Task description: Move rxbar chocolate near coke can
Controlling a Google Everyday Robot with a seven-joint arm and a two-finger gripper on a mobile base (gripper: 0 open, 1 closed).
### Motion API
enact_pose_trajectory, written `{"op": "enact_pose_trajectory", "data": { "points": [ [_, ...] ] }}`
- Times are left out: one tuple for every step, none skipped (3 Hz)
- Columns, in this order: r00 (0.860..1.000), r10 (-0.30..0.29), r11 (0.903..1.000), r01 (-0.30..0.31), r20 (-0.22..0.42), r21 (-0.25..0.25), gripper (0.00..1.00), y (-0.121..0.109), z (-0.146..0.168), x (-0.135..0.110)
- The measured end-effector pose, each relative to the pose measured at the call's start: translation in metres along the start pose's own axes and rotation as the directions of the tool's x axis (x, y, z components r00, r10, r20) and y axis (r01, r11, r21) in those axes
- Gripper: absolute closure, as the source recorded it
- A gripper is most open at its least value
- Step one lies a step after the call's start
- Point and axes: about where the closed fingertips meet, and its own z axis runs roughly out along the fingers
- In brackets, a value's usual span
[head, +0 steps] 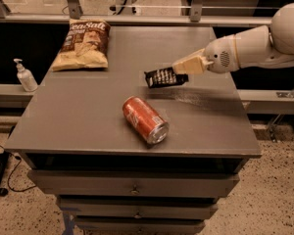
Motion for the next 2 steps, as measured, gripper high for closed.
{"op": "enact_pose_trajectory", "data": {
  "points": [
    [0.999, 0.017, 0.9996, -0.018, -0.043, -0.022, 1.00, 0.013, -0.005, 0.022],
    [0.996, 0.017, 0.9986, -0.021, -0.084, -0.049, 0.82, 0.021, -0.004, 0.038]
  ]
}}
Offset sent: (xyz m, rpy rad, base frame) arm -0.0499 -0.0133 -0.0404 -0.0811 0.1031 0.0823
